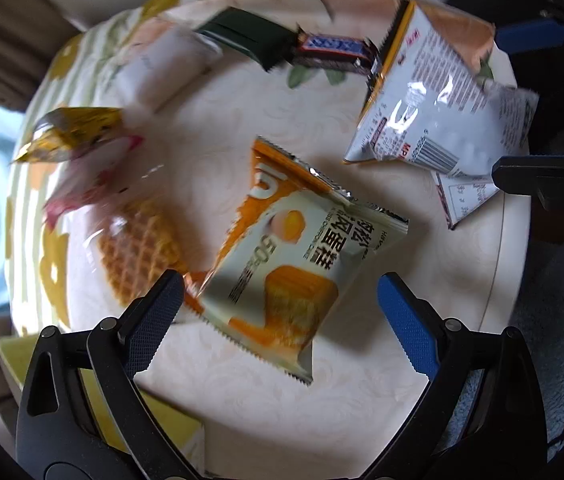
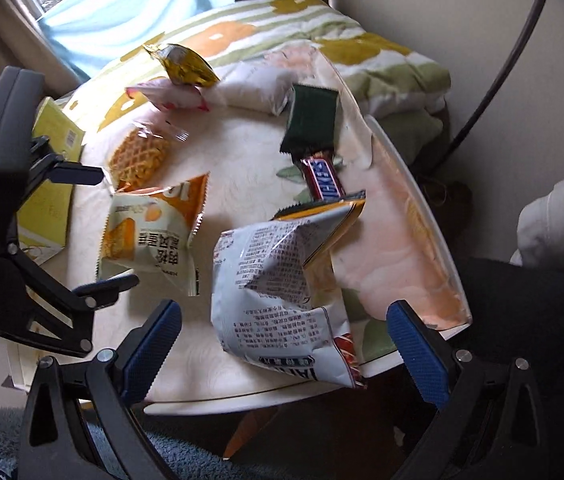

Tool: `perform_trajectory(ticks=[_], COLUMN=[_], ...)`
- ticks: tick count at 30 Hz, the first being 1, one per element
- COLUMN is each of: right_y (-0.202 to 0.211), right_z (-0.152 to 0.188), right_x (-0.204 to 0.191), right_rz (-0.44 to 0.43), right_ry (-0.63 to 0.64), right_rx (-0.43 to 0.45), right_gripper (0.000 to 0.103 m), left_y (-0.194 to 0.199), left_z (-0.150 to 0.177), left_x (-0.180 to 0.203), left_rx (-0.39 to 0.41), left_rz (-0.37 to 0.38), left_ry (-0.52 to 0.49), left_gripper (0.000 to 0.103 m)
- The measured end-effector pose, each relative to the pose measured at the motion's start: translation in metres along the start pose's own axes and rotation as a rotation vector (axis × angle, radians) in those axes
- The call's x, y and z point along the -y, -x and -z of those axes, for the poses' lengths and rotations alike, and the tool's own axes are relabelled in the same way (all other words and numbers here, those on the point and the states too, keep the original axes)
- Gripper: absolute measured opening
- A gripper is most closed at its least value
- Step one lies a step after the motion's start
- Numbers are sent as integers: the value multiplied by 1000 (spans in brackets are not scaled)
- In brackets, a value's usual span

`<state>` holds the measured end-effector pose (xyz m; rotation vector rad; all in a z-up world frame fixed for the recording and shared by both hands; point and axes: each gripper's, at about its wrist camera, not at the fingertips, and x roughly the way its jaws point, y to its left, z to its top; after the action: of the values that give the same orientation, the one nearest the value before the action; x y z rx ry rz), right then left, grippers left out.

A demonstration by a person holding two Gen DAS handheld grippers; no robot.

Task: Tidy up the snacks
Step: 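Grasp the orange cake pack with the left tool while the right grasps a white bag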

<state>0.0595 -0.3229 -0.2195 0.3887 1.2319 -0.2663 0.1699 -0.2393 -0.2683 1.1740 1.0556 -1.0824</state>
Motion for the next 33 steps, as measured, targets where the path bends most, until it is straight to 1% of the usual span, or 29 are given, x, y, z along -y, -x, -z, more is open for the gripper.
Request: perform_trajectory(ticks=[2,7,8,9,10,11,12,16,21,25,26,27,31,32,33], right_y=[-7,-22,-25,-27,-28,-31,-32,-36,-44,-49,-51,-53,-53,-53,-52], right_z=[-1,-2,-3,-4,-4,-5,-6,-8,-8,-7,-7,-7,-7,-7,-7], right_x=[0,-6,-7,-7,-7,-7,-7,-7,-8,-9,-9,-8,-5,-4,-4], right_rz=[7,22,22,21,20,21,25,29,25,21,25,21,8,2,-8], right_ry=[-6,-3,-4,-4,-4,-3,-3,-2,11,16,23,28,24,27,29], right_rx=[-10,-38,-41,-43,-44,-52,-57,-61,-86,-101,-105,-113,-123,-122,-124], right_gripper=[102,102,102,102,102,102,102,102,101,92,85,81,78,72,69], left_y=[-10,-23,-24,-25,-27,-28,-29,-27,-24,-20,-20,-20,-21,-21,-20], left_z=[-3,-7,-8,-8,-9,-9,-8,-9,-3,3,4,5,6,7,7], left_x=[0,-1,-2,-5,-7,-9,-10,-13,-8,-7,-8,-9,-13,-14,-15], left_rx=[-18,-16,-15,-14,-14,-12,-10,3,17,12,12,10,6,5,4], left_rz=[18,56,69,89,104,110,108,133,121,135,135,135,136,135,133], left_ry=[-28,-75,-72,-65,-57,-54,-55,-64,-71,-49,-42,-34,1,10,20], left_gripper=[97,96,94,87,86,77,71,67,65,65,65,65,65,65,65])
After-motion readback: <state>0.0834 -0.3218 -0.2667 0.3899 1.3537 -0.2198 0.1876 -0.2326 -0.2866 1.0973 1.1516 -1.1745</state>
